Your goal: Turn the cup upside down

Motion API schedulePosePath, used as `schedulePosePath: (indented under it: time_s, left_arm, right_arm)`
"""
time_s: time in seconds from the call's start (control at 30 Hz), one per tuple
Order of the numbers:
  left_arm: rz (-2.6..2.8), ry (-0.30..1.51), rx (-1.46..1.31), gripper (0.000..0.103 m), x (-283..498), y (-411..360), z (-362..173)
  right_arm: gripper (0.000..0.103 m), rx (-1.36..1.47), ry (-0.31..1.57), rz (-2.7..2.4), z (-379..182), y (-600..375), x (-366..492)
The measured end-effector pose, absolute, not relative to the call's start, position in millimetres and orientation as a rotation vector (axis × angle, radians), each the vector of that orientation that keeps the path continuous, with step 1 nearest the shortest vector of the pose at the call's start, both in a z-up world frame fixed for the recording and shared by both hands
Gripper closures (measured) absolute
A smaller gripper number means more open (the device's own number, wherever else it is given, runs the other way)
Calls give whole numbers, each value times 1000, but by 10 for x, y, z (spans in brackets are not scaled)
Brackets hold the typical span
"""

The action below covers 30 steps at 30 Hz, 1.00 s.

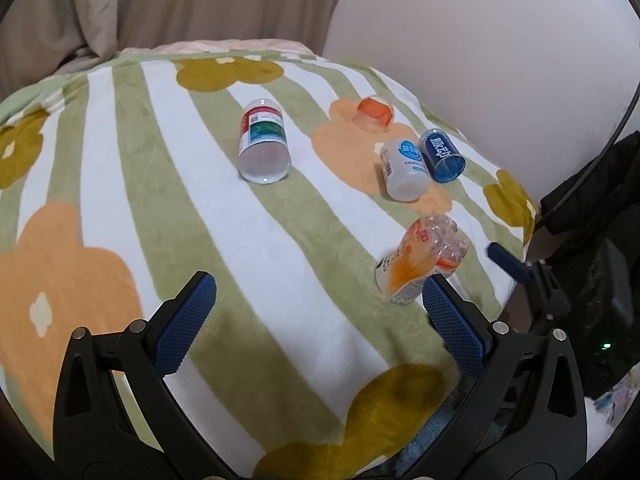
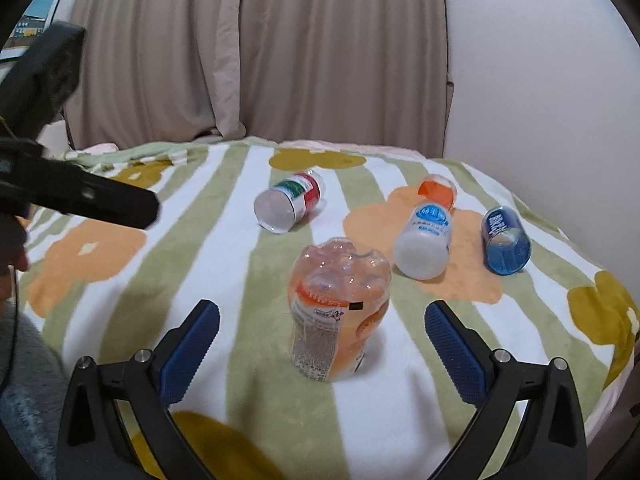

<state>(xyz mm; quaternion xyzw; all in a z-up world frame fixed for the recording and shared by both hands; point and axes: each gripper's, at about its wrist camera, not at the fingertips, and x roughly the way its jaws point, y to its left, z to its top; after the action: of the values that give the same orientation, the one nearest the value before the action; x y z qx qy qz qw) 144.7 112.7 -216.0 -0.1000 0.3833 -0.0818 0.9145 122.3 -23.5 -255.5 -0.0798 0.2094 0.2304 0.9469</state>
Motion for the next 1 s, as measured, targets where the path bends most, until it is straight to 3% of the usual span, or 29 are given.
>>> schedulePosePath:
  time_s: [0.23,0.57,0.8,1.0]
  left_arm:
    - [-91,615,-196,0,1196,1225,-1892]
    - [-40,214,-26,0,375,782,-738]
    - [-75,110,47,0,111,386,-33]
    - [-23,67,30,0,-158,289,-67]
  right_arm:
    - [1,-83,401,418,-2120,-571,902]
    - [1,5,190,160,-943,-1227,291]
    - [1,7,99,67,-367,-1426,28]
    - [1,-15,106,-9,-390,-1512,-156]
